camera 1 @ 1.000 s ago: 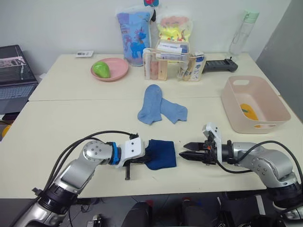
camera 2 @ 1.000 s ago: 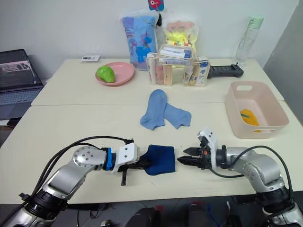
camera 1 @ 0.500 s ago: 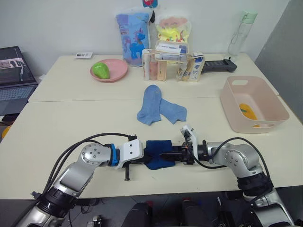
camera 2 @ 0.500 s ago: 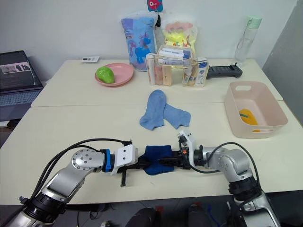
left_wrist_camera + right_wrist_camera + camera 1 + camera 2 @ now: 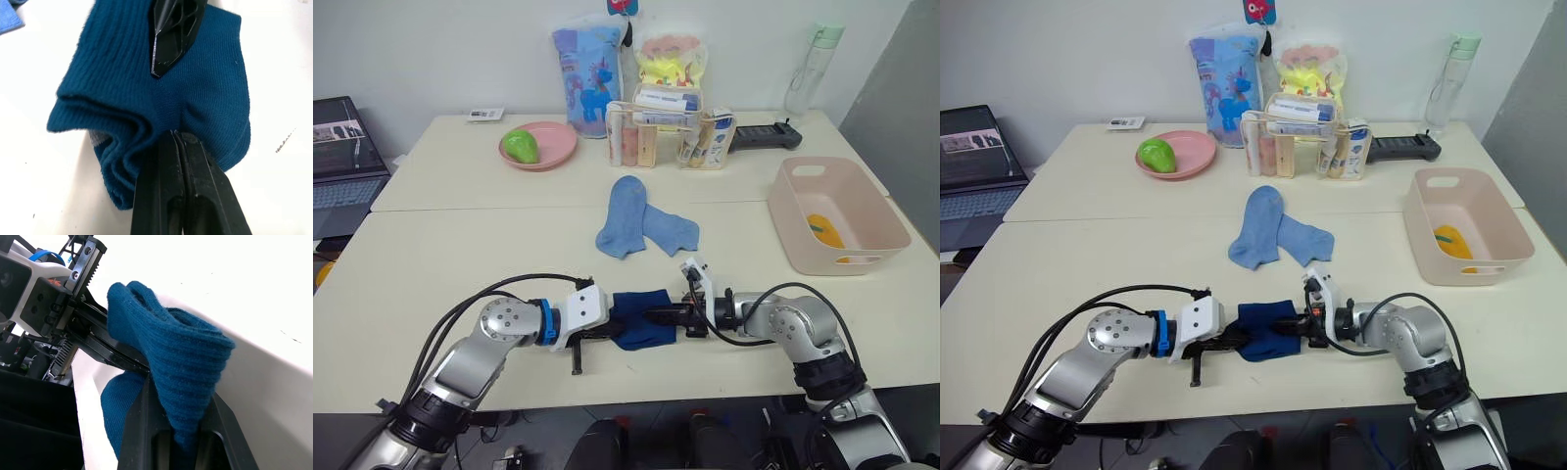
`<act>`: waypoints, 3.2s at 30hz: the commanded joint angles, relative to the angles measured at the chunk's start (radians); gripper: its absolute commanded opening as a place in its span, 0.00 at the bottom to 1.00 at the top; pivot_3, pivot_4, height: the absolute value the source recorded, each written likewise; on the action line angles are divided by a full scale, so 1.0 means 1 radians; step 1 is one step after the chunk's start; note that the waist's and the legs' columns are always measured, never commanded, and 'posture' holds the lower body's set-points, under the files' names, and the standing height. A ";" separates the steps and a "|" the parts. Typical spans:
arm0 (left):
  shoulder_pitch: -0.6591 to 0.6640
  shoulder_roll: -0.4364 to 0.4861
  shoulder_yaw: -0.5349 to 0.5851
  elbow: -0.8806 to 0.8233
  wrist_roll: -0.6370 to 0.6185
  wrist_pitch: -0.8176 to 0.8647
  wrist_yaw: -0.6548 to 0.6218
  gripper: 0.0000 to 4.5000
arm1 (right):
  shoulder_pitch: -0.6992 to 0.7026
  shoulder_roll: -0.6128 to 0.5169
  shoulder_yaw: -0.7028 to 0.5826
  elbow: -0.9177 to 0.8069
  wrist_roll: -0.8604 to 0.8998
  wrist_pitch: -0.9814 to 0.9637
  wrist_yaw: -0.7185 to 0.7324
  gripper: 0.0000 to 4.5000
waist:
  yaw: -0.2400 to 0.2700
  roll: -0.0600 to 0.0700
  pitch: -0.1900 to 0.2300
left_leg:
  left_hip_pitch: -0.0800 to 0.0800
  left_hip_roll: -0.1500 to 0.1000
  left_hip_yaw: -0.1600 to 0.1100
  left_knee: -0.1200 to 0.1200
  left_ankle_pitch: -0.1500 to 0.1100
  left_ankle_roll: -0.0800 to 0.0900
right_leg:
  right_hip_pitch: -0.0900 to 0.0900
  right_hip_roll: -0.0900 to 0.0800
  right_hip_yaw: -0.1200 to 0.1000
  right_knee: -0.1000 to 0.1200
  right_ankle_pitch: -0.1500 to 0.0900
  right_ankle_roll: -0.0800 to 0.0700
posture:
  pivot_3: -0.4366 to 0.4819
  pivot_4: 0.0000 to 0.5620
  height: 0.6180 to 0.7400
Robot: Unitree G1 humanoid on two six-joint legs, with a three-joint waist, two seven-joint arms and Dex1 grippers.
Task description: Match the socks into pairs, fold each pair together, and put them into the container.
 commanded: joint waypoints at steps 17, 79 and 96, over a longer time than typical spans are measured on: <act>-0.628 -0.397 0.157 0.046 -0.388 0.332 0.172 1.00 | -0.145 -0.650 -0.409 -0.196 -0.185 -0.249 -0.043 0.00 | 0.004 -0.002 0.002 | -0.012 -0.001 0.001 0.004 0.003 -0.004 | -0.008 0.000 -0.001 -0.001 0.001 0.002 | 0.48 0.27 1.00; -0.600 -0.464 0.073 0.071 -0.260 0.264 0.197 1.00 | -0.494 -0.670 0.030 0.925 -0.932 -1.203 0.401 0.00 | -0.003 -0.002 0.002 | -0.010 0.000 0.007 0.004 0.003 -0.005 | -0.009 0.000 0.004 0.001 0.001 0.001 | 0.48 0.27 1.00; -0.547 -0.372 0.136 0.071 -0.242 0.240 0.207 1.00 | -0.584 -0.699 -0.084 0.878 -0.868 -1.223 0.284 0.09 | -0.002 -0.001 0.002 | -0.010 0.000 0.006 0.004 0.003 -0.005 | -0.009 0.000 0.004 0.001 0.001 0.001 | 0.48 0.27 1.00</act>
